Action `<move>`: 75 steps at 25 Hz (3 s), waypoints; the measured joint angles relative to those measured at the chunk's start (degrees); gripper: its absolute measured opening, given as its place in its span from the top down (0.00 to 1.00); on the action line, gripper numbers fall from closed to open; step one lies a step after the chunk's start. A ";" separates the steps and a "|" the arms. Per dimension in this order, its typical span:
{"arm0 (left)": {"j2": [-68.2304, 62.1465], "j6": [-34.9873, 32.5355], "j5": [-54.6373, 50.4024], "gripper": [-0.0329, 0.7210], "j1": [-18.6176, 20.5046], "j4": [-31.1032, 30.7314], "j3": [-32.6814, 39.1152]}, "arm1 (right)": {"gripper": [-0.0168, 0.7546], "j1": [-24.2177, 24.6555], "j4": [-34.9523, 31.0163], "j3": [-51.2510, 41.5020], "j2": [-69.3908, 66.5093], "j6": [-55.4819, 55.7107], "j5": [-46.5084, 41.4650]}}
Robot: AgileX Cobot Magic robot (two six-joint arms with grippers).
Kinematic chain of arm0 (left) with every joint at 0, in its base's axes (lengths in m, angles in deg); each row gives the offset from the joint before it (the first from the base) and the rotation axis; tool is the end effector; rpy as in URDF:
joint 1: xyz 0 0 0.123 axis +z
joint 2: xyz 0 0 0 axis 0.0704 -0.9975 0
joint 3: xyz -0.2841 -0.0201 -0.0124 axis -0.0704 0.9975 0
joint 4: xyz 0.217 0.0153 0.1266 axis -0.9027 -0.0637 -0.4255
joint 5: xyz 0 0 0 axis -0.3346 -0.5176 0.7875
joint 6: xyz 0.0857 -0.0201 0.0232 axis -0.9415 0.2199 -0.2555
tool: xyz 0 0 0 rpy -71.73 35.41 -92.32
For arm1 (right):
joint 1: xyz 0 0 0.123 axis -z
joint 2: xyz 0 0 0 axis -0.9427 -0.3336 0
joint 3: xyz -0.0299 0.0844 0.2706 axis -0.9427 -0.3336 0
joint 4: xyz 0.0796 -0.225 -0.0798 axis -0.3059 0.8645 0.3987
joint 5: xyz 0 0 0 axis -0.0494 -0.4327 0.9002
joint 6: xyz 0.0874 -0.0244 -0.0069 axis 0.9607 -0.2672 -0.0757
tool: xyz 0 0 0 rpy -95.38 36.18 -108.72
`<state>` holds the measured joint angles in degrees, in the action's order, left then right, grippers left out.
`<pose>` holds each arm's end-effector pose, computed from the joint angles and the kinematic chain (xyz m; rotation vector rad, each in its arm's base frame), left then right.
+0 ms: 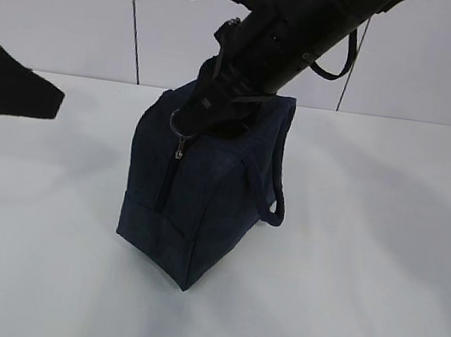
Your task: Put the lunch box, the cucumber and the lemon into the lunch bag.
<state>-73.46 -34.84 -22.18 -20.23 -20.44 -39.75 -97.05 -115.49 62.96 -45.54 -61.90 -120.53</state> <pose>0.1994 -0.0983 0.3214 0.6225 2.2177 -0.6159 0.3489 0.2287 0.3020 -1.4348 2.1626 0.7176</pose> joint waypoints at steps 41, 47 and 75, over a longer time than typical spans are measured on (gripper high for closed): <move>-27.76 -82.21 1.90 0.63 0.00 61.87 8.32 | 0.95 0.00 -0.62 0.00 0.00 -0.44 -0.21; -27.99 -82.73 0.17 0.87 0.00 62.20 8.32 | 0.95 0.00 -1.35 0.00 0.00 -0.44 -0.52; -28.08 -83.96 -1.18 0.94 0.00 61.25 8.32 | 0.95 0.00 2.09 0.04 1.01 0.89 -3.89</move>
<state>-101.54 -118.80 -23.37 -20.23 40.80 -31.43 -97.05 -113.40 63.00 -44.53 -61.01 -124.43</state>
